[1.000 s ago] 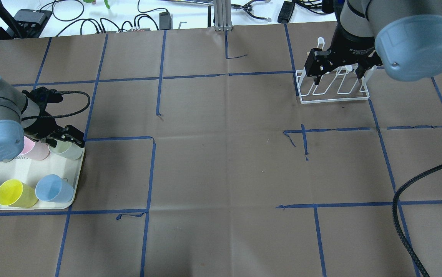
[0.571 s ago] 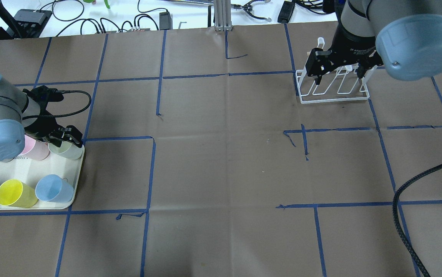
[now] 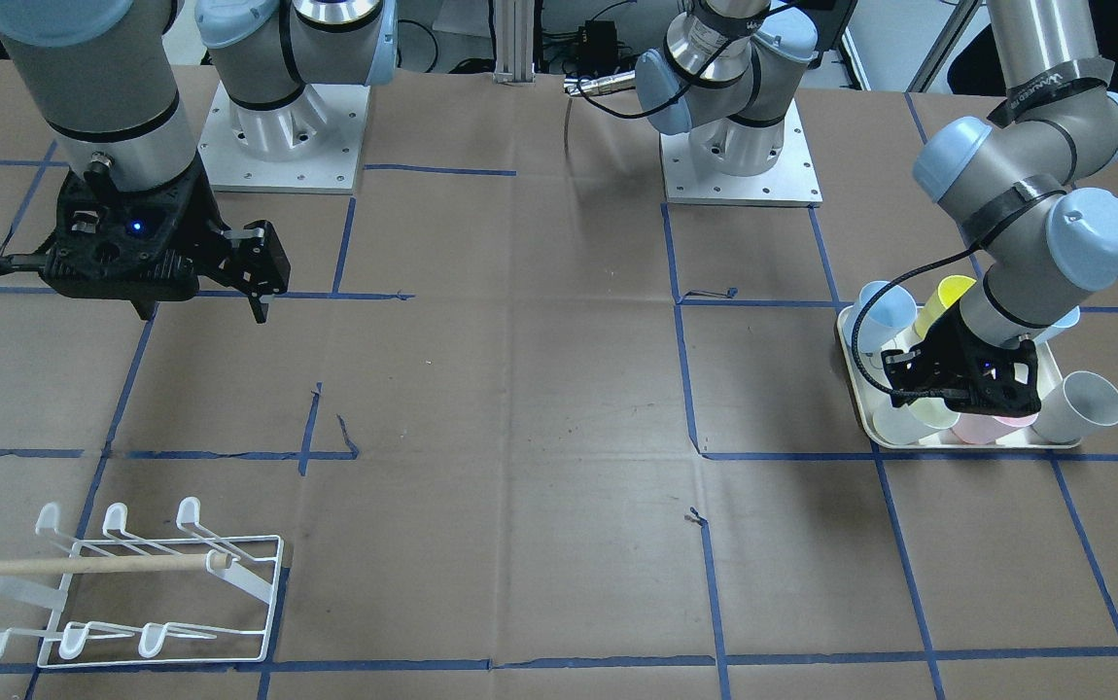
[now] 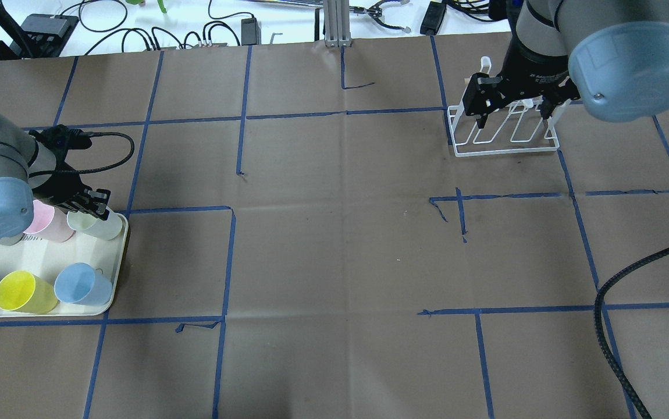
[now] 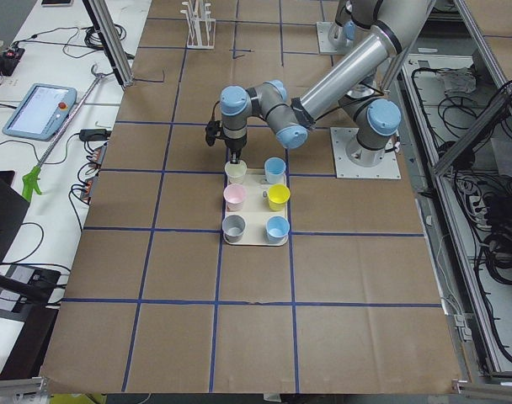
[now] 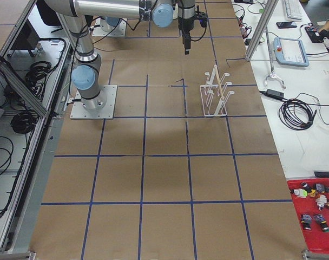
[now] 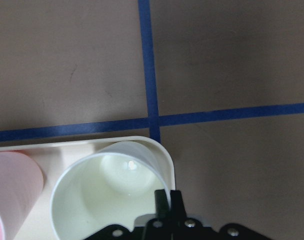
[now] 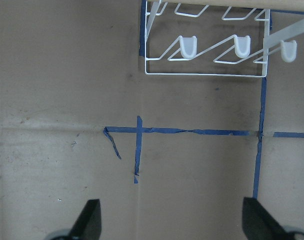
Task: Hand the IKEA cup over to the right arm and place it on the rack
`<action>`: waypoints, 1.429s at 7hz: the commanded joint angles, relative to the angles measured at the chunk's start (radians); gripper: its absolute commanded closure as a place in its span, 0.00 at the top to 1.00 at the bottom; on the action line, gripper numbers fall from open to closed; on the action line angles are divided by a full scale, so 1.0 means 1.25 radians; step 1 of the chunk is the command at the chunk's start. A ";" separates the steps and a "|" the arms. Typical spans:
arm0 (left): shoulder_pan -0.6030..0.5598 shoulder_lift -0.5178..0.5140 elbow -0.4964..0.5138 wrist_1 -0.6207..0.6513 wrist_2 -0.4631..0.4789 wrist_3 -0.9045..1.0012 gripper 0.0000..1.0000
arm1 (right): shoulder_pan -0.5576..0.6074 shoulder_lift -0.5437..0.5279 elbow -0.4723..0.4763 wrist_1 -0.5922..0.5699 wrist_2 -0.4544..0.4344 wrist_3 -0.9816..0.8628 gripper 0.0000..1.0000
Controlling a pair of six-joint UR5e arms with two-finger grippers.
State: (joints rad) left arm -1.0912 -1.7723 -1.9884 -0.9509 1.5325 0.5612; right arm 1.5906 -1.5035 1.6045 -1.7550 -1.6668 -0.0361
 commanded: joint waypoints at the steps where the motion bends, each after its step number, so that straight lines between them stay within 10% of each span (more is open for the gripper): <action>1: -0.004 0.032 0.054 -0.033 -0.003 -0.003 0.00 | 0.004 -0.008 0.005 -0.058 0.041 0.032 1.00; 6: -0.020 0.108 0.378 -0.520 0.000 -0.050 0.00 | 0.005 -0.006 0.194 -0.639 0.362 0.549 1.00; 10: -0.044 0.083 0.388 -0.434 -0.137 -0.078 0.00 | 0.004 0.000 0.382 -1.116 0.435 1.077 1.00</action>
State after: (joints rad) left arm -1.1433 -1.6636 -1.4849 -1.5792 1.4566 0.4611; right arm 1.5960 -1.5040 2.0052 -2.9931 -1.1277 1.1754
